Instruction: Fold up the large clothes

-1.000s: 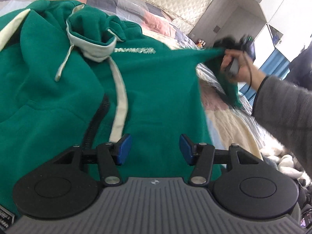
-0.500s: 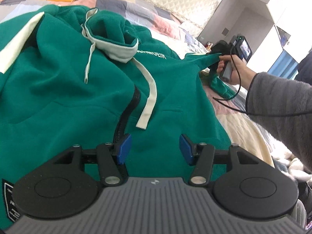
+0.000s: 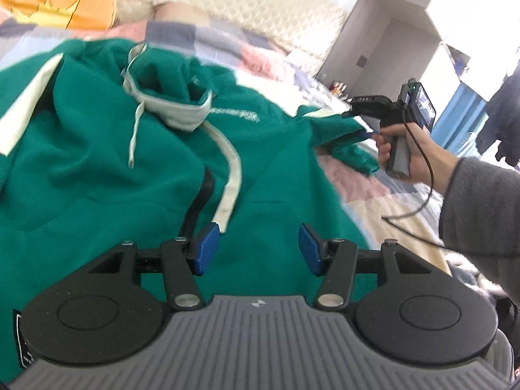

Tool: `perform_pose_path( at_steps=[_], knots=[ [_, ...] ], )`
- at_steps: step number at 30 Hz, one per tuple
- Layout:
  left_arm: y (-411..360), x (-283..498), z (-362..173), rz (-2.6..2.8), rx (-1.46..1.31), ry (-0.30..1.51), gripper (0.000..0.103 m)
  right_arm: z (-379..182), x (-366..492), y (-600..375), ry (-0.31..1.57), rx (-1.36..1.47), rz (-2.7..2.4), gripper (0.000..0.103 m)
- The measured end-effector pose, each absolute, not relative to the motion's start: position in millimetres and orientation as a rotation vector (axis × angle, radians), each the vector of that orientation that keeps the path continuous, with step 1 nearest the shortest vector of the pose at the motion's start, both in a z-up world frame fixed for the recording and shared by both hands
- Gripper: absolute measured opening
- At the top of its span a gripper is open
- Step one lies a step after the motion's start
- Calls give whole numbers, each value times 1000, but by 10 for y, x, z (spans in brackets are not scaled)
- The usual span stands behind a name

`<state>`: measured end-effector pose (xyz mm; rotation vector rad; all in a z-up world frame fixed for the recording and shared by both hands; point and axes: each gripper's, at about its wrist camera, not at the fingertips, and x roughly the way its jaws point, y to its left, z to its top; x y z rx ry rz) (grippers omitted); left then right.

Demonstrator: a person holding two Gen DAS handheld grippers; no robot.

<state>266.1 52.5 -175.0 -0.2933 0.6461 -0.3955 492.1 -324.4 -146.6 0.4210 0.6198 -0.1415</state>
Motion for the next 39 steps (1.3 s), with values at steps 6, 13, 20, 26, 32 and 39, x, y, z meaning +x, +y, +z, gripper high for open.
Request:
perform_pose_path(
  at_steps=[6,13,20,26,32,39],
  knots=[
    [443,2388,-1584,-442,-275,602,60,-1091,4020,-2867,647,441,-79,67],
    [437,2062,-1474,-427,-228,589,60,-1004,3011,-2542,884,414,60,67],
    [583,1890,-1337,-332,-239,586,60,-1168,2563,-2506,1099,467,156,68],
    [835,1838,-1274,-251,-331,606,60,-1261,2517,-2145,1081,529,235,65],
    [1031,1790,-1242,-200,-386,605,60,-1554,2582,-1780,1100,455,127,58],
    [1135,1829,-1252,-179,-426,600,60,-1658,2536,-1741,1049,443,20,57]
  ],
)
